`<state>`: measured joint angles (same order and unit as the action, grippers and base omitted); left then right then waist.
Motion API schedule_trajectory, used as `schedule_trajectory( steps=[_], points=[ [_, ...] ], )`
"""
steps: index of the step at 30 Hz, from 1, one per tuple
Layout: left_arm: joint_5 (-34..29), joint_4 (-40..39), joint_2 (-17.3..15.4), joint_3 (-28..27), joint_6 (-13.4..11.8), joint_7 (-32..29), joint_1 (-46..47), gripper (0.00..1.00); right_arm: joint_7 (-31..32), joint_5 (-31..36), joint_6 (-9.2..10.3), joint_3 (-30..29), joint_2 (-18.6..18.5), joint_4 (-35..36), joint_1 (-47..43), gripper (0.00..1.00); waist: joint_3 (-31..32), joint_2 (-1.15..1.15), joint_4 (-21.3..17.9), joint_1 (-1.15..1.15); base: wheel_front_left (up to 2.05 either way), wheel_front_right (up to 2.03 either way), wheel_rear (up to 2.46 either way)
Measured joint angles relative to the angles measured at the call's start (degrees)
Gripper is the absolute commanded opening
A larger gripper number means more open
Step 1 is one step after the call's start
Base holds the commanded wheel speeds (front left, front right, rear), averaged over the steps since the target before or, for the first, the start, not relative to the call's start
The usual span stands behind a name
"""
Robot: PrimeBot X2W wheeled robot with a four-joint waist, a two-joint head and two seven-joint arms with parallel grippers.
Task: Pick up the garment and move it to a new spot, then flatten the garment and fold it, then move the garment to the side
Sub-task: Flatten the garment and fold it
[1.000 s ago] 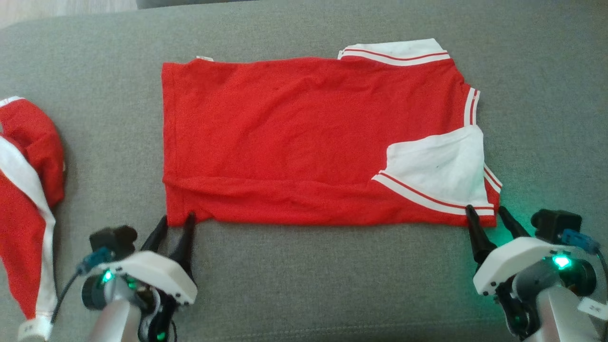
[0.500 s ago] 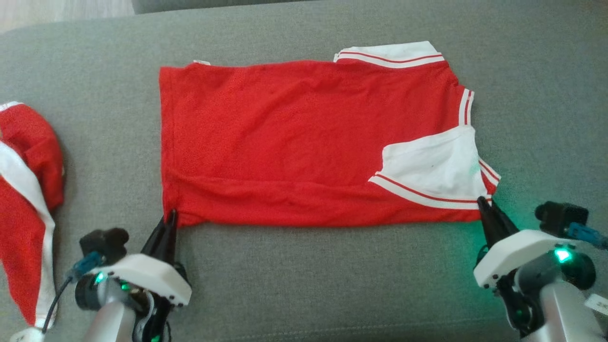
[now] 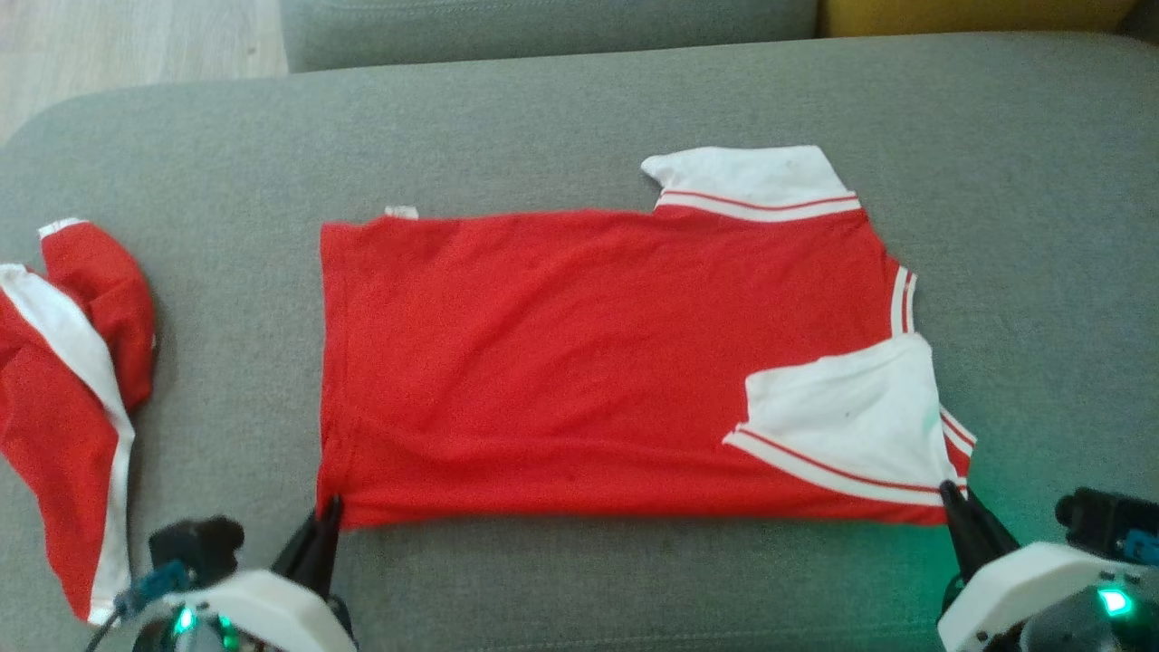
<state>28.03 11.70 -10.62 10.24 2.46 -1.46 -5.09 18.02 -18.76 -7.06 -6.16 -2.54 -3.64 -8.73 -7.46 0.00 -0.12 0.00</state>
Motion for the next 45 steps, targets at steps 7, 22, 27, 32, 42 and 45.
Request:
schedule_trajectory(
  steps=[7, 22, 27, 32, 42, 45],
  points=[
    [0.7, -2.1, -0.1, 0.0, -2.0, -1.7, -3.7, 1.00, 0.6, -0.3, 0.00, -0.2, 0.2, 0.9, -2.2, 1.00, 1.0, 0.00, -0.2, 0.00, 0.00, 0.00, 0.00],
    [-8.7, -13.5, 0.5, -0.7, -8.6, 12.3, -2.1, 1.00, -12.4, 7.1, 0.00, 6.4, -0.5, 12.2, 4.6, 1.00, 3.1, 0.00, 0.6, 0.00, 0.00, 0.00, 0.00],
    [-9.8, -14.0, 0.4, 0.5, -9.0, 12.0, -1.2, 1.00, -12.5, 7.1, 0.00, 7.6, -0.6, 12.0, 4.6, 1.00, 3.2, 0.00, 0.9, 0.00, 0.00, 0.00, 0.00],
    [-9.8, -13.6, 0.4, 0.5, -9.1, 11.4, -1.1, 1.00, -12.9, 6.8, 0.00, 7.8, -0.6, 11.7, 4.6, 1.00, 2.7, 0.00, 0.6, 0.00, 0.00, 0.00, 0.00],
    [-6.4, -2.0, 0.6, 2.3, -4.1, 5.5, 17.5, 1.00, -13.0, 6.7, 0.00, 7.7, -0.6, 11.8, 7.9, 1.00, -3.6, 0.00, 0.8, 0.00, 0.00, 0.00, 0.00],
    [-5.2, 6.2, 0.7, 1.8, -2.8, 4.8, 26.1, 1.00, -13.1, 6.7, 0.00, 8.1, -0.6, 11.7, 10.3, 1.00, -6.3, 0.00, 0.7, 0.01, 0.00, 0.00, 0.00]
  ],
)
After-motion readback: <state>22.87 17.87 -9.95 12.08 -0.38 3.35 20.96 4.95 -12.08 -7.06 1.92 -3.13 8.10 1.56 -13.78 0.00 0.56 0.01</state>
